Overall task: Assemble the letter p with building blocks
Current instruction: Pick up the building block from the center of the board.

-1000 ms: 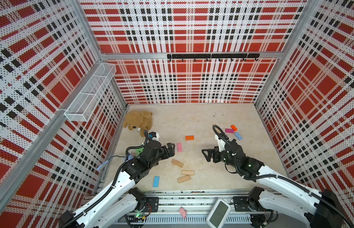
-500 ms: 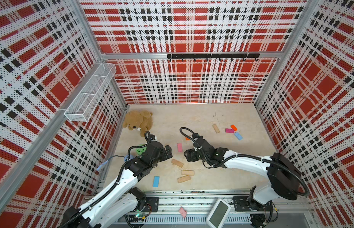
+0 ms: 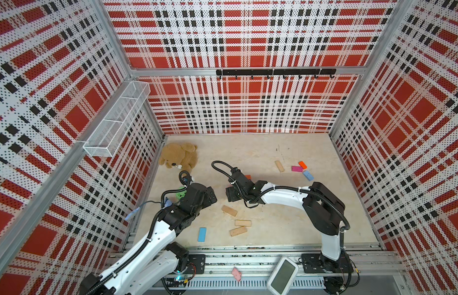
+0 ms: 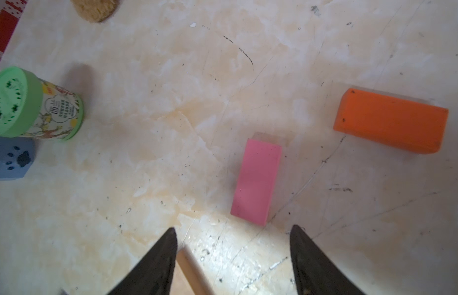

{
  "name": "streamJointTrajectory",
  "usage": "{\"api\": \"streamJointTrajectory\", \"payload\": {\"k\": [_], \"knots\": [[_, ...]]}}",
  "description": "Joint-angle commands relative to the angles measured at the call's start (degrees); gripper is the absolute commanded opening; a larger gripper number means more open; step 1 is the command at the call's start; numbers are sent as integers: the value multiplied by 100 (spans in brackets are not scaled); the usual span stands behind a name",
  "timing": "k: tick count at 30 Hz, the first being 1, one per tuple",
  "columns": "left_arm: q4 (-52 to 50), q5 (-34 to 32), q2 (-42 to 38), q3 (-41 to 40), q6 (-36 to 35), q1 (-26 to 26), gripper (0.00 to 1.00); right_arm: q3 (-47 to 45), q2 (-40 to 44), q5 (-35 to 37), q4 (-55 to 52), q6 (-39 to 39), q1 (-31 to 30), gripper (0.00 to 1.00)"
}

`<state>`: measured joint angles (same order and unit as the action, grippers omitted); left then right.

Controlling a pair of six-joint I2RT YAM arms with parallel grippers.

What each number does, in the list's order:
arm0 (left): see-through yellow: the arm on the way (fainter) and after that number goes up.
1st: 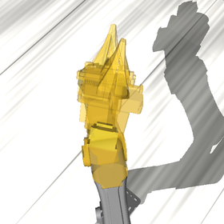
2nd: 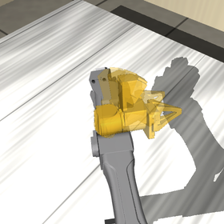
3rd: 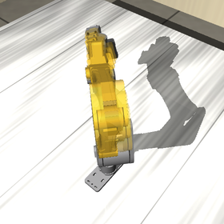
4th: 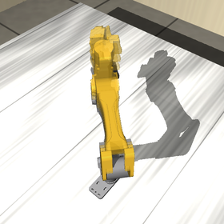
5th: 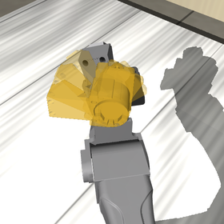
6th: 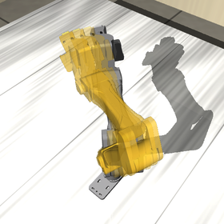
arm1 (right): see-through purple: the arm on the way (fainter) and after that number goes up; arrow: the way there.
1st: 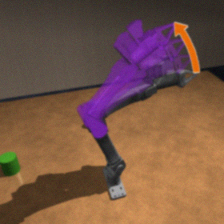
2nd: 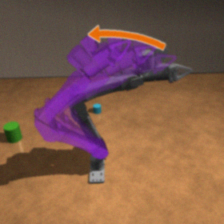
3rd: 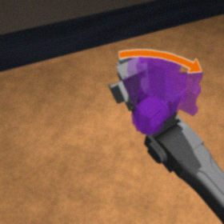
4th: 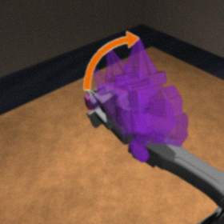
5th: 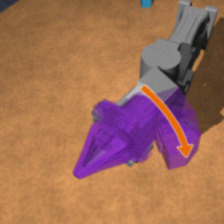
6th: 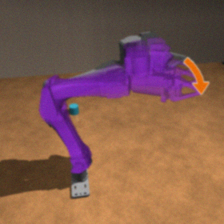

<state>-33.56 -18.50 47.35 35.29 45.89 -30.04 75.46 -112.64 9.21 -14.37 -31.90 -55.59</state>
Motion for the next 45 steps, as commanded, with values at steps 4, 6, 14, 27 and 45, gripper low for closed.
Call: {"api": "streamJointTrajectory", "payload": {"k": [4,6,14,27,45], "knots": [[21,-11,46,-108,69,123,99,301,-355,216,-48,139,-16,64],[60,38,72,-127,69,149,99,358,-453,185,-57,132,-15,58],[253,258,73,-237,65,219,99,549,-785,223,-136,196,-13,52],[223,221,59,-242,61,271,99,597,-1006,368,-105,284,36,36],[363,392,-432,-277,-212,145,99,-530,864,498,30,299,379,23]]}}
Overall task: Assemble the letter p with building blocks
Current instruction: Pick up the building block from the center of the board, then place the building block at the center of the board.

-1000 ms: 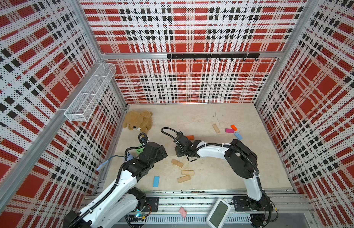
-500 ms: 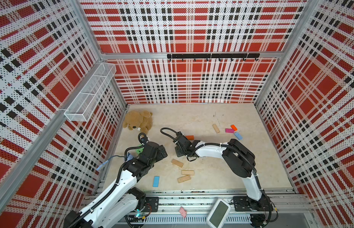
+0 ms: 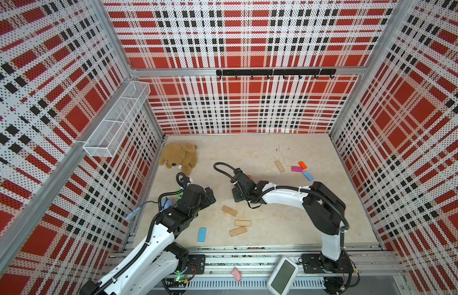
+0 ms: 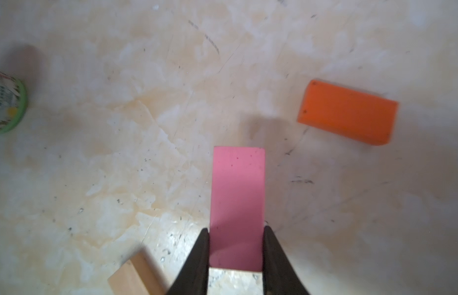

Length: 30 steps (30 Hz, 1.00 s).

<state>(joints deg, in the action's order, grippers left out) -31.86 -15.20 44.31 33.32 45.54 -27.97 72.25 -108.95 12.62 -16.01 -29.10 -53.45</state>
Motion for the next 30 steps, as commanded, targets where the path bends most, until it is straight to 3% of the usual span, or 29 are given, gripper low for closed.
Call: {"api": "streamJointTrajectory", "payload": {"k": [1,5,11,20,30], "knots": [[291,189,-142,-97,-267,-97,99,-311,623,151,219,17,234,23],[790,695,-121,-171,-578,-331,99,-667,1010,150,233,-29,551,23],[1530,1309,563,-179,-863,-769,99,-730,830,-2,81,-37,1144,23],[1668,856,1992,365,-1305,-1594,99,-295,49,-181,-78,73,1548,23],[1616,730,2112,456,-1378,-1627,99,-19,-390,-585,-86,93,1621,27]]}}
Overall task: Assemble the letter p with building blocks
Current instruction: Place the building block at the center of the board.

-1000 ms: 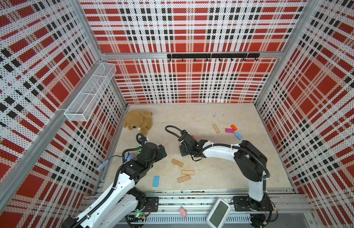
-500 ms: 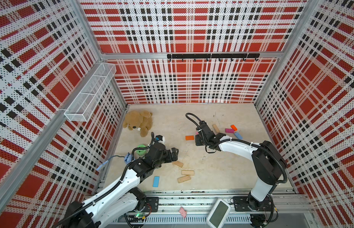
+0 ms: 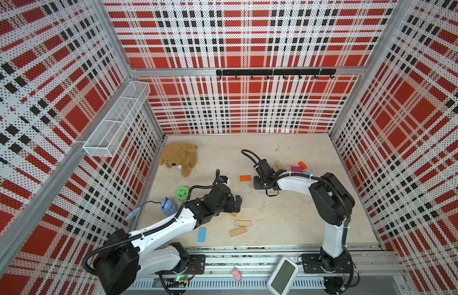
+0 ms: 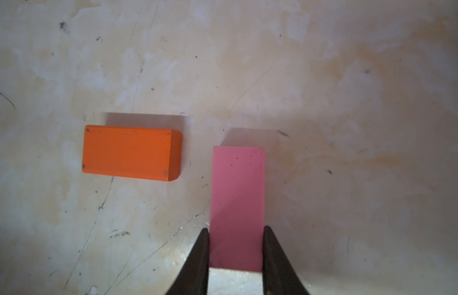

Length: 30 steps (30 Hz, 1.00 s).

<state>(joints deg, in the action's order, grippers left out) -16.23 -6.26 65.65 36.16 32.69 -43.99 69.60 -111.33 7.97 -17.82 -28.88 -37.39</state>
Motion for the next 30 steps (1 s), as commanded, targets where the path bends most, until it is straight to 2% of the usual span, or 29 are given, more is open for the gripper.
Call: {"api": "streamJointTrajectory", "payload": {"k": [1,6,22,30], "knots": [[43,-196,-34,172,-91,-23,100,263,-169,-112,85,52,13,28],[54,-239,-52,172,-79,-23,99,302,-230,-197,73,47,12,31],[-22,-331,-18,207,-88,-5,99,355,-363,-320,-64,-109,-70,34],[-32,-314,18,225,-77,11,99,353,-355,-325,-112,-103,-151,45]]}}
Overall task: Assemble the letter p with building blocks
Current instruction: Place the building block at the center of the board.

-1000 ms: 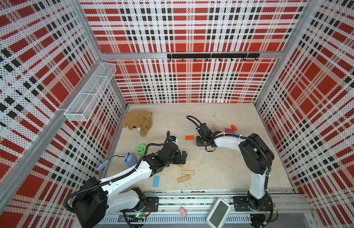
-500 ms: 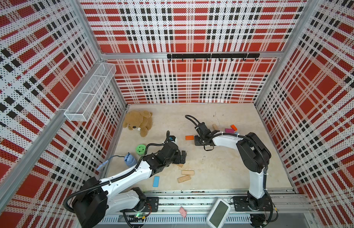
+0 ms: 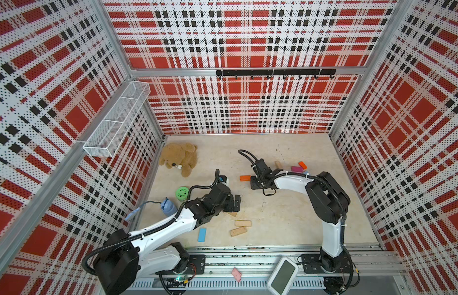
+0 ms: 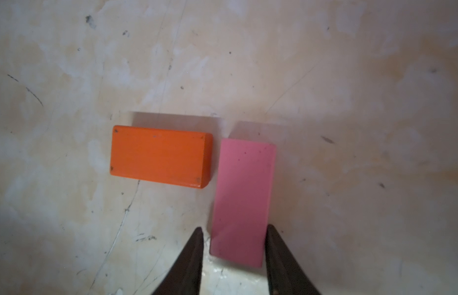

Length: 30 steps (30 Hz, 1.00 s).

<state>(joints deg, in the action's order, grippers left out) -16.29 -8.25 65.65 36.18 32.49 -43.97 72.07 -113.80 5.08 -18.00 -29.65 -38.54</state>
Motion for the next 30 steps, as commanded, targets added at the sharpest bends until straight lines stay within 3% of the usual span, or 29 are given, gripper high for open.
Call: {"api": "streamJointTrajectory", "payload": {"k": [1,7,11,17,23,30], "knots": [[-31,-121,11,222,-51,8,99,89,-86,-47,-90,-38,-31,48],[-44,-113,0,222,-32,9,99,-16,242,-39,-61,-30,-31,63],[-41,-106,-9,222,-8,-10,99,-213,582,-201,220,96,104,67],[-41,-108,-34,231,-46,11,99,-878,984,-1216,1601,244,511,66],[-12,-308,-28,197,-68,19,99,-1257,820,-1789,2624,-47,939,55],[-51,-386,-19,205,-112,22,99,-946,614,-2103,2699,-207,1145,54]]}}
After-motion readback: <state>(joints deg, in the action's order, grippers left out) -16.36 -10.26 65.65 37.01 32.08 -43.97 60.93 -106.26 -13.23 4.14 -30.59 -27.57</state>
